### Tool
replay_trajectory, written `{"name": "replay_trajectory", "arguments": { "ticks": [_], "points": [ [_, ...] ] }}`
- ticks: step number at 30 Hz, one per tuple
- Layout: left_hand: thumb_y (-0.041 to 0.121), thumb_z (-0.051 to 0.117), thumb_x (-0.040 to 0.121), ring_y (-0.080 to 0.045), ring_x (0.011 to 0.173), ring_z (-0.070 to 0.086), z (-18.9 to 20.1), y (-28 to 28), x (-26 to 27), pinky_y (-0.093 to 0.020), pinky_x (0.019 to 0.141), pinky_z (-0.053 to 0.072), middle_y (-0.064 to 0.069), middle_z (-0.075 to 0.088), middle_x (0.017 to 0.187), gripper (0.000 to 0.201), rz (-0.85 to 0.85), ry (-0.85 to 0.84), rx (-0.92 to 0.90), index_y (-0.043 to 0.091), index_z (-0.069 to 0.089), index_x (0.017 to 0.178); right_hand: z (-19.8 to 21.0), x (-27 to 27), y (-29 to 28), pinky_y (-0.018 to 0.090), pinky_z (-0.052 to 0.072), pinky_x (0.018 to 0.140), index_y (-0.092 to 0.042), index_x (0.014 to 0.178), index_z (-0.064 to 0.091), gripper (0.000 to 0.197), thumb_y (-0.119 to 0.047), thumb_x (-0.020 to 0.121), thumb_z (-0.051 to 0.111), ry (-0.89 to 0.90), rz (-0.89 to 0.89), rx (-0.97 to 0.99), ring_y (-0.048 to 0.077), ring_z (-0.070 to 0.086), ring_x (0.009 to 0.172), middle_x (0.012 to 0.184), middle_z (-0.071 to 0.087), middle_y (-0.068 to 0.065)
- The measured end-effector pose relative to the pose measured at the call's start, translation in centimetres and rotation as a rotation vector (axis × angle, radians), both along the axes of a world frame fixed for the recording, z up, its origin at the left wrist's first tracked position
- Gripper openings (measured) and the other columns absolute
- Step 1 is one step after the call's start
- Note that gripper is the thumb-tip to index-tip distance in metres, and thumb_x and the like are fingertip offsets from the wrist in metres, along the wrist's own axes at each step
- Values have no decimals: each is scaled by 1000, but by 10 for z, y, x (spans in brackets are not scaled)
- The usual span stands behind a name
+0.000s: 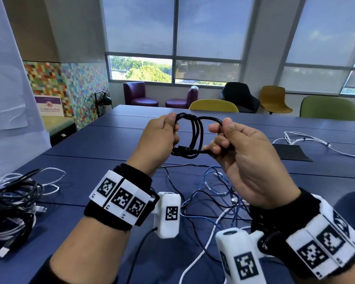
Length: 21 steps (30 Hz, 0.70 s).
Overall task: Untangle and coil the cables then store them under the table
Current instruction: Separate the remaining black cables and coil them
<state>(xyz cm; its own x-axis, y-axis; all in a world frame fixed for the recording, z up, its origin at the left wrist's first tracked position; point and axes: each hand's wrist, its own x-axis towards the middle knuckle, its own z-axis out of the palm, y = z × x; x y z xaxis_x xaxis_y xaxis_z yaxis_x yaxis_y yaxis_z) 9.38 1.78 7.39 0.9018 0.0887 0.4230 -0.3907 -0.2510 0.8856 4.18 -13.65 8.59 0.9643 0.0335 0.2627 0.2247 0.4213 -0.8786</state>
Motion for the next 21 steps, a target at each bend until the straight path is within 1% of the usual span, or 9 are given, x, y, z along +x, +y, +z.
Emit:
{"name": "replay_trajectory", "arguments": {
  "ticks": [3, 7, 9, 12, 14, 15, 17, 19, 21],
  "points": [
    [32, 31, 106, -23, 63, 35, 0, -1, 0, -34, 63, 31, -1, 39, 55, 40, -7, 8, 6, 15, 46, 73, 4, -2, -4, 28, 40, 63, -3, 82, 63, 36, -21, 104, 41, -34, -78, -150, 10, 30, 51, 54, 32, -3],
    [31, 32, 105, -19, 53, 34, 0, 3, 2, -27, 55, 31, 3, 41, 54, 40, 64, -47, 92, 16, 45, 71, 9, -3, -10, 27, 30, 53, -2, 89, 64, 34, -21, 105, 40, 18, -45, -269, 10, 25, 51, 57, 34, -3],
    [32, 32, 105, -16, 51, 35, -1, 6, 3, -27, 54, 32, 5, 41, 51, 40, 99, -51, 74, 17, 45, 71, 8, -2, -13, 26, 33, 53, -4, 94, 67, 32, -16, 105, 40, 3, -8, -337, 13, 29, 55, 60, 39, -1],
    [33, 33, 106, -14, 47, 34, -2, 6, 5, -31, 58, 35, 11, 38, 45, 40, 50, 31, -166, 15, 46, 73, 3, 4, -19, 27, 46, 68, -18, 93, 72, 26, -15, 102, 48, -190, -142, -778, 20, 48, 62, 73, 58, 2],
    [34, 32, 106, -10, 42, 34, 0, 3, 2, -27, 54, 35, 10, 36, 46, 40, -52, 119, -389, 14, 45, 74, -2, 14, -24, 13, 41, 72, -26, 90, 75, 18, -18, 96, 59, -310, -305, -1066, 9, 55, 70, 88, 64, -3],
    [35, 32, 106, -9, 41, 34, 1, 1, 0, -24, 52, 35, 9, 35, 47, 40, -111, 157, -477, 14, 45, 74, -4, 17, -24, 10, 39, 69, -25, 90, 76, 16, -18, 94, 63, -340, -380, -1118, 3, 55, 73, 90, 64, -4],
    [38, 32, 105, -10, 44, 34, 2, -3, -4, -21, 49, 36, 8, 34, 49, 40, -219, 222, -606, 15, 44, 75, -11, 23, -24, 17, 48, 69, -22, 90, 78, 15, -14, 92, 65, -337, -458, -1056, 4, 61, 74, 83, 68, -4],
    [41, 32, 105, -11, 46, 33, 3, -8, -8, -19, 48, 37, 8, 33, 49, 41, -301, 268, -712, 16, 43, 74, -18, 30, -21, 26, 58, 73, -19, 87, 78, 20, -5, 91, 64, -284, -457, -847, 14, 70, 71, 75, 73, 2],
    [42, 31, 104, -11, 46, 34, 2, -12, -11, -21, 52, 37, 8, 32, 50, 41, -355, 281, -800, 17, 43, 74, -23, 33, -16, 32, 61, 76, -15, 85, 77, 22, 3, 90, 63, -238, -409, -619, 23, 74, 72, 76, 74, 11]
  ]
}}
